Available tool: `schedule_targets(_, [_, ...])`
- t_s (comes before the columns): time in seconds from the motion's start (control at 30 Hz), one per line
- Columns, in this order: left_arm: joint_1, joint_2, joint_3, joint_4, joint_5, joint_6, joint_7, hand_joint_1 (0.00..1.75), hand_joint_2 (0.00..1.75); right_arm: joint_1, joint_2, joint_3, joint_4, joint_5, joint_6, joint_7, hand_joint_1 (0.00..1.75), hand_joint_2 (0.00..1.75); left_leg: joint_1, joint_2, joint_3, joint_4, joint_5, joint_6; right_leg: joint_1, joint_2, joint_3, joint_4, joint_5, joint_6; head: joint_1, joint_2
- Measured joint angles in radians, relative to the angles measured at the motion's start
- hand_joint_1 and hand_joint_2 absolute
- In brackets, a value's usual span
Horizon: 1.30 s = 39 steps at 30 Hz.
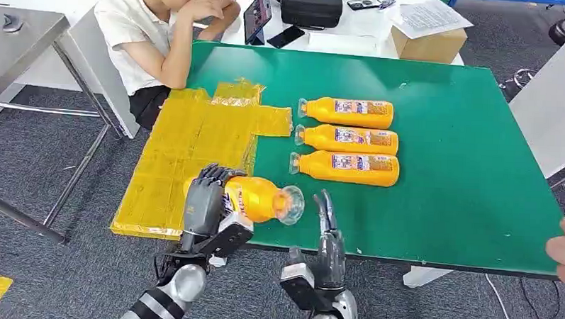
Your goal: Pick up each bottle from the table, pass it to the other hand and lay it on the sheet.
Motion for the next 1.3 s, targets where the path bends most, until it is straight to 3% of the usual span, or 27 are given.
schedule_targets(0.17, [-0.125, 0.046, 0.025, 0.167, -0.272, -0.194, 0.234, 1.75, 1.75, 0.003, 0.016, -0.103, -0.085, -0.073, -0.001, -0.002, 0.00, 0.00, 0.000, 0.000, 0.000, 0.000, 0.002, -0.001, 0.000, 0.000, 0.000, 0.000, 0.001, 0.000, 0.000, 0.000])
schedule_targets(0.33, [-0.264, 0.070, 0.056, 0.351, -0.339, -0.277, 0.274, 1.75, 1.75, -0.005, 0.016, -0.117, -0.093, -0.139, -0.001, -0.002, 0.00, 0.00, 0.000, 0.000, 0.000, 0.000, 0.003, -0.001, 0.000, 0.000, 0.000, 0.001, 0.001, 0.000, 0.000, 0.000])
schedule_targets(0.5, [-0.326, 0.079, 0.069, 0.451, -0.346, -0.288, 0.276, 1.75, 1.75, -0.011, 0.016, -0.117, -0.093, -0.150, -0.001, -0.002, 0.00, 0.00, 0.000, 0.000, 0.000, 0.000, 0.003, -0.001, 0.000, 0.000, 0.000, 0.001, 0.001, 0.000, 0.000, 0.000])
schedule_targets(0.53, [-0.331, 0.080, 0.072, 0.462, -0.346, -0.289, 0.276, 1.45, 1.75, -0.012, 0.016, -0.117, -0.093, -0.151, -0.001, -0.002, 0.00, 0.00, 0.000, 0.000, 0.000, 0.000, 0.003, -0.001, 0.000, 0.000, 0.000, 0.001, 0.001, 0.000, 0.000, 0.000])
schedule_targets(0.57, [-0.338, 0.080, 0.074, 0.475, -0.345, -0.297, 0.276, 0.65, 1.75, -0.013, 0.016, -0.117, -0.093, -0.155, -0.001, -0.002, 0.00, 0.00, 0.000, 0.000, -0.001, 0.000, 0.003, -0.001, 0.000, 0.000, 0.000, 0.001, 0.001, 0.000, 0.000, 0.000])
schedule_targets(0.6, [-0.345, 0.080, 0.076, 0.484, -0.340, -0.315, 0.275, 0.24, 1.75, -0.014, 0.016, -0.116, -0.093, -0.164, -0.001, -0.002, 0.00, 0.00, 0.000, 0.000, -0.001, 0.000, 0.003, -0.001, 0.000, 0.000, 0.000, 0.001, 0.001, 0.000, 0.000, 0.000])
schedule_targets(0.67, [-0.361, 0.080, 0.085, 0.512, -0.310, -0.379, 0.266, 0.00, 1.75, -0.018, 0.016, -0.107, -0.092, -0.183, -0.001, -0.002, 0.00, 0.00, 0.000, 0.000, -0.001, 0.000, 0.003, -0.002, 0.000, 0.000, 0.000, 0.001, 0.001, 0.000, 0.000, 0.000])
schedule_targets(0.87, [-0.422, 0.080, 0.150, 0.589, -0.203, -0.530, 0.222, 0.00, 1.75, -0.034, 0.011, -0.085, -0.088, -0.220, -0.001, -0.002, 0.00, 0.00, 0.000, 0.000, 0.000, 0.000, 0.003, -0.001, 0.000, 0.000, 0.000, 0.001, 0.001, 0.000, 0.000, 0.000])
schedule_targets(1.13, [-0.449, 0.116, 0.195, 0.606, -0.094, -0.828, -0.003, 0.00, 1.75, -0.040, -0.015, -0.070, -0.087, -0.280, -0.001, -0.002, 0.00, 0.00, 0.000, -0.006, 0.003, 0.000, 0.003, -0.002, 0.000, -0.003, 0.005, 0.001, 0.000, 0.000, 0.000, 0.000])
schedule_targets(1.3, [-0.437, 0.140, 0.196, 0.582, -0.039, -0.917, -0.072, 0.00, 1.75, -0.050, -0.029, -0.052, -0.087, -0.296, -0.001, -0.002, 0.00, 0.00, 0.000, -0.006, 0.005, 0.000, 0.003, -0.001, 0.000, -0.004, 0.008, 0.001, 0.000, 0.000, 0.000, 0.000])
